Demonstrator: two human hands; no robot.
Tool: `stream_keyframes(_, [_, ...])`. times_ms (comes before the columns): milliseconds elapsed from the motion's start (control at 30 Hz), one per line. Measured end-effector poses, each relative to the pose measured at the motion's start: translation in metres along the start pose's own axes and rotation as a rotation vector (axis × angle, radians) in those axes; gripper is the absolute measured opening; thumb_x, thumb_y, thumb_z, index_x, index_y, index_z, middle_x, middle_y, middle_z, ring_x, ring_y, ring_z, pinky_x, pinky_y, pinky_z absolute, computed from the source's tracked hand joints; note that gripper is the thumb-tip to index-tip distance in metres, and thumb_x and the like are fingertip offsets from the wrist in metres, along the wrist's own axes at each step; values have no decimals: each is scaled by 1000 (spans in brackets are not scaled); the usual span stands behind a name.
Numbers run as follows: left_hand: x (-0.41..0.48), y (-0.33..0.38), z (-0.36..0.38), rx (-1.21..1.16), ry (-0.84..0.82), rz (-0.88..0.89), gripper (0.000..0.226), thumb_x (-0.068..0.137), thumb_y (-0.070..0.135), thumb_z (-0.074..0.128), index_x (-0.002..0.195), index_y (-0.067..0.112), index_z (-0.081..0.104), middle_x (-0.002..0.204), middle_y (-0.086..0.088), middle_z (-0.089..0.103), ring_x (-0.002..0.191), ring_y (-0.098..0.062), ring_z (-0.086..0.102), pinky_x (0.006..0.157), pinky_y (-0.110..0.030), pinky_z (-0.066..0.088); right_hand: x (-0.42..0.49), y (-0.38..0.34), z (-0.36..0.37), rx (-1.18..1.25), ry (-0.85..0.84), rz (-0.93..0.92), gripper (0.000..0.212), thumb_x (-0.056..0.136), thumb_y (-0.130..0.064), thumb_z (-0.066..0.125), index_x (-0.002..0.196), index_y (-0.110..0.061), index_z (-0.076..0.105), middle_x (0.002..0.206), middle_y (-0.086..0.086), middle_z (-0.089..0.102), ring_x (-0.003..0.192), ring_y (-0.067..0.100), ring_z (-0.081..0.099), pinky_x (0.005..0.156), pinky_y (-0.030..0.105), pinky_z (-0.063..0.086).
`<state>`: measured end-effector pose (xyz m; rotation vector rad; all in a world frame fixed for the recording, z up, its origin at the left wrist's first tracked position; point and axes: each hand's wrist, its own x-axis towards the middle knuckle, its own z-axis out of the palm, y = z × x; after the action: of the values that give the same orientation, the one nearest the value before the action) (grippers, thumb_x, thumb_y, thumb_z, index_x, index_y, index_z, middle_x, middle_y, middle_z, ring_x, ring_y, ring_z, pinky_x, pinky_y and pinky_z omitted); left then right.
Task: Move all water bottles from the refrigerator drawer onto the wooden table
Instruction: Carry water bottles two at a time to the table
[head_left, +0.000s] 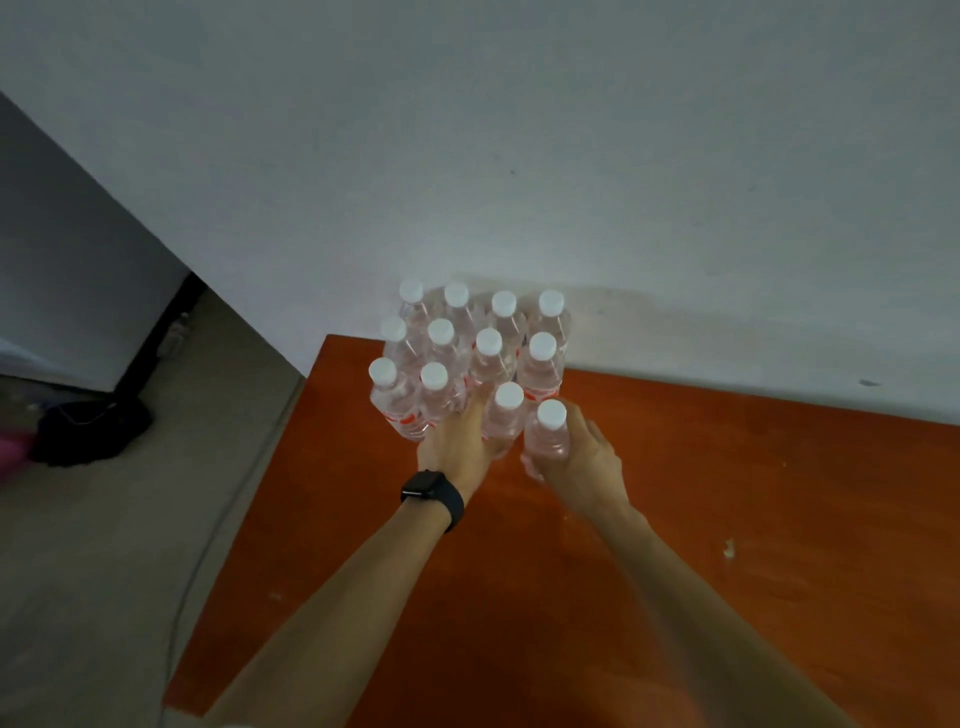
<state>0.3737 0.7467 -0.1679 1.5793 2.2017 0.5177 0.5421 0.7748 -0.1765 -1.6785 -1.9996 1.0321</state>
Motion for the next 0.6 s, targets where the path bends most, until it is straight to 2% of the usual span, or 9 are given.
stream_keyframes(67, [4,-6,0,54,-7,15,82,91,42,71,154,43,19,102,-2,70,79,-22,67,55,-31,53,-1,5,6,20,5,39,91,75,-43,82,147,-29,29,132,2,59,116,25,61,91,40,54])
stream_keyframes(133, [5,-10,2,10,-23,-1,82,92,40,70,155,40,19,93,-1,70,76,-19,67,55,-28,50,-2,13,12,36,-35,120,105,72,-50,83,151,-27,17,138,9,57,118,32,62,92,48,56])
stream_keyframes(167, [4,-12,4,-22,-29,-7,80,93,38,69,155,40,19,90,-1,70,75,-17,67,55,-27,50,-2,14,14,36,-76,164,105,74,-51,82,151,-25,16,138,9,57,116,32,63,91,47,57])
stream_keyframes(233, [3,-14,7,-73,-20,-6,78,95,37,67,156,42,18,86,2,68,71,-13,64,55,-25,49,-1,18,18,61,-133,224,94,78,-48,79,148,-22,23,136,4,58,107,24,67,81,34,59])
stream_keyframes(300, [1,-15,10,-91,1,-17,79,96,35,66,156,44,15,83,5,64,71,-14,63,58,-31,55,2,19,24,126,-106,237,85,80,-45,79,146,-22,30,132,2,61,92,14,66,67,20,55])
stream_keyframes(367, [-1,-18,11,-94,-1,-29,81,97,34,65,156,46,12,82,4,66,71,-16,64,64,-38,60,4,17,30,195,-53,226,82,81,-43,79,146,-23,33,131,1,63,85,7,64,58,12,49])
stream_keyframes(467, [-3,-21,7,-13,-2,-38,82,97,38,64,157,44,8,78,5,65,69,-15,64,59,-35,56,9,10,38,247,-30,198,81,85,-38,77,149,-21,31,132,-1,61,71,0,61,49,8,45])
stream_keyframes(533, [5,-19,0,52,-12,-22,80,96,41,65,155,39,11,74,5,61,65,-16,62,55,-34,55,13,4,39,256,-42,168,83,87,-37,75,152,-22,27,129,-6,60,61,-3,58,48,9,48])
stream_keyframes(600, [13,-18,-6,107,-16,3,77,92,44,68,151,35,19,85,1,66,72,-20,65,58,-38,59,15,1,39,266,-47,165,86,86,-41,75,154,-26,24,129,-7,59,60,-1,61,50,13,53])
